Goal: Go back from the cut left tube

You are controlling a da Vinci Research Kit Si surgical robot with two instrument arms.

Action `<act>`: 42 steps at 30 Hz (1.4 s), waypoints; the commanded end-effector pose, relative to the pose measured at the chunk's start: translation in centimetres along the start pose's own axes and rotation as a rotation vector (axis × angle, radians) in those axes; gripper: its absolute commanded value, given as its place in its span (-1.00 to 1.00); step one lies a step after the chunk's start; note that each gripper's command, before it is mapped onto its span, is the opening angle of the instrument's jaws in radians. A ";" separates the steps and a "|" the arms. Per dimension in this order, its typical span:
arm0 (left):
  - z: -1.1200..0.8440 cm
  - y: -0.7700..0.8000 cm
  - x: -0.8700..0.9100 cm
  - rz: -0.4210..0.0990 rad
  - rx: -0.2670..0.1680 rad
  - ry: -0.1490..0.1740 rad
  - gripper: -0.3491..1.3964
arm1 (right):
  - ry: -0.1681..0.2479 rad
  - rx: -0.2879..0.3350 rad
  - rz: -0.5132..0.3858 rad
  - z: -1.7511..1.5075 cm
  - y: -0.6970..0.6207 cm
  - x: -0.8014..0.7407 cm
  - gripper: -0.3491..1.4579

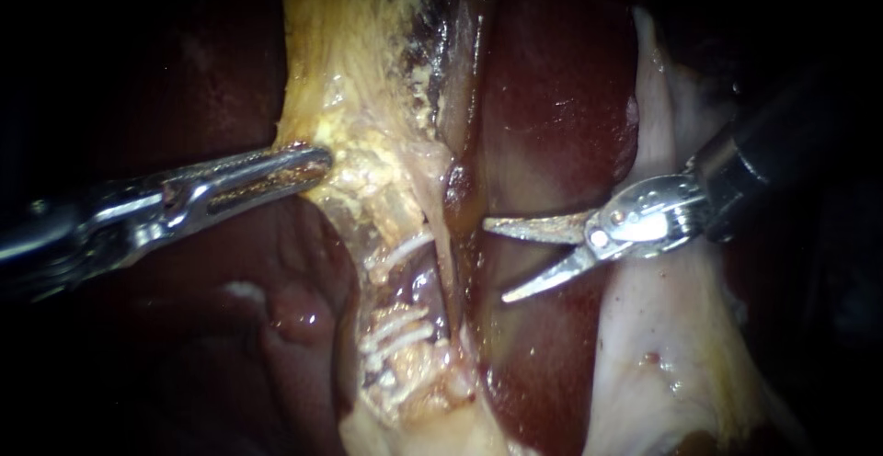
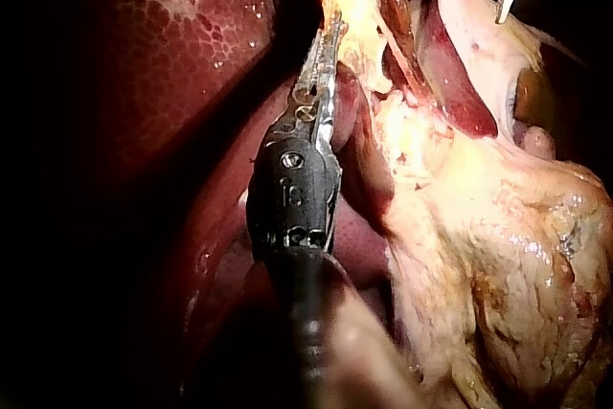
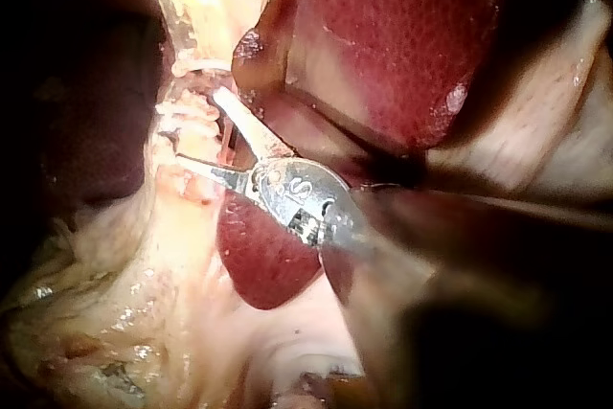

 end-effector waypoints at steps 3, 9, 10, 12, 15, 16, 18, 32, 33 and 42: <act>0.01 0.00 0.01 -0.001 -0.003 0.001 -1.00 | 0.006 -0.009 -0.020 -0.03 0.02 0.02 0.75; 0.06 -0.03 0.04 0.000 -0.007 -0.002 -1.00 | 0.009 -0.027 -0.028 -0.06 0.04 0.04 0.76; 0.08 -0.04 0.05 0.000 -0.008 -0.003 -1.00 | 0.011 -0.031 -0.028 -0.07 0.05 0.04 0.76; 0.11 -0.05 0.07 0.000 -0.011 -0.005 -1.00 | 0.011 -0.030 -0.027 -0.09 0.05 0.03 0.76; 0.23 -0.06 0.13 0.003 -0.002 -0.004 -1.00 | 0.011 -0.030 -0.027 -0.11 0.05 0.02 0.76; 0.26 -0.06 0.15 0.004 -0.001 -0.001 -1.00 | 0.011 -0.030 -0.027 -0.12 0.05 0.02 0.76; 0.38 -0.07 0.21 0.013 0.001 0.009 -1.00 | 0.011 -0.029 -0.027 -0.12 0.05 0.02 0.76; 0.83 -0.21 0.16 0.006 0.030 0.028 -1.00 | 0.010 -0.032 -0.026 -0.15 0.06 0.03 0.76; 0.83 -0.21 0.15 0.005 0.032 0.026 -1.00 | 0.010 -0.032 -0.026 -0.15 0.06 0.03 0.76; 0.82 -0.22 0.14 0.005 0.032 0.026 -1.00 | 0.010 -0.032 -0.025 -0.15 0.06 0.03 0.76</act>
